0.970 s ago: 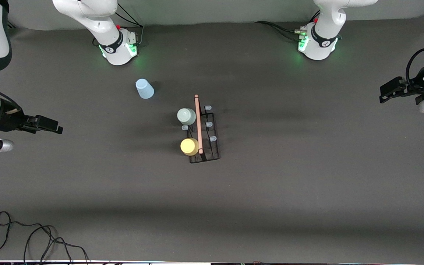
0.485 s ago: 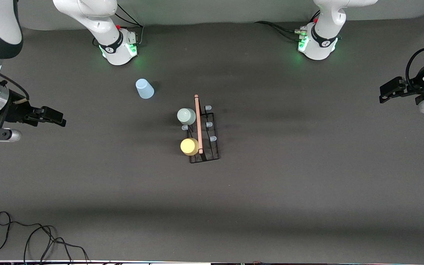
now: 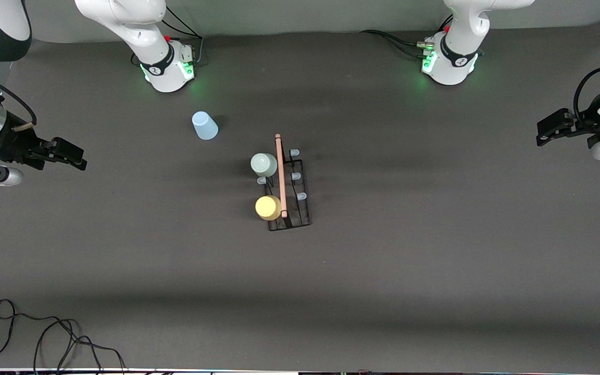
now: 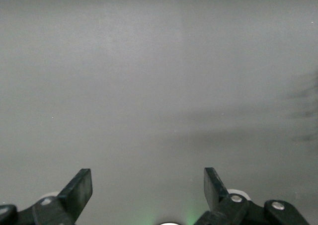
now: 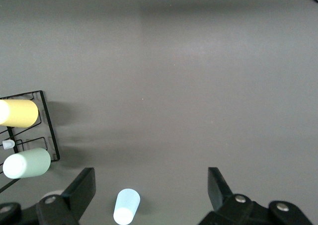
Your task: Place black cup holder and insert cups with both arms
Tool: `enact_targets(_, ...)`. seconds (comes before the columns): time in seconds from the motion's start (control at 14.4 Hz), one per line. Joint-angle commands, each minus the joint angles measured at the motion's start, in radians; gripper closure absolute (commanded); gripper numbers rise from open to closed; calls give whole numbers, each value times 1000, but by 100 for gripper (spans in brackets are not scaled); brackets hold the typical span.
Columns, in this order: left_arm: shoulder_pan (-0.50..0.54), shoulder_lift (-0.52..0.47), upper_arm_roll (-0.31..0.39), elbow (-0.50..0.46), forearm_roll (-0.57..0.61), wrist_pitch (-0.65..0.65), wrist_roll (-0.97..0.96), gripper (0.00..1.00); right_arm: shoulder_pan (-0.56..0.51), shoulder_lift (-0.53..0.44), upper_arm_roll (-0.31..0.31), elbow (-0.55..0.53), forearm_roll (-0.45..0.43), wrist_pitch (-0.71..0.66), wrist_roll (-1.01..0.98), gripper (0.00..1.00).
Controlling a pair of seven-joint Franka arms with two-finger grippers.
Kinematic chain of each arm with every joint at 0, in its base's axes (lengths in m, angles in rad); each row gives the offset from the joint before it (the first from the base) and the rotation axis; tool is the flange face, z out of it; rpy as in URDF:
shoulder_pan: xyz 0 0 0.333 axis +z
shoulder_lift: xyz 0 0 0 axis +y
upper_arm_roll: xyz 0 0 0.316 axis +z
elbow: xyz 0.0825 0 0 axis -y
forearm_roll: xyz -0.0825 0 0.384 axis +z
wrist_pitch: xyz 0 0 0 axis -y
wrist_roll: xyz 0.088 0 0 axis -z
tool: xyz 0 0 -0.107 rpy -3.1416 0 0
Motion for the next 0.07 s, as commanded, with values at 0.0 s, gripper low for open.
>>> enact_targets(0.0,-6,-4,-1,8,2,3,-14,0,-6,-23,6,-5,-14,-16,22,0)
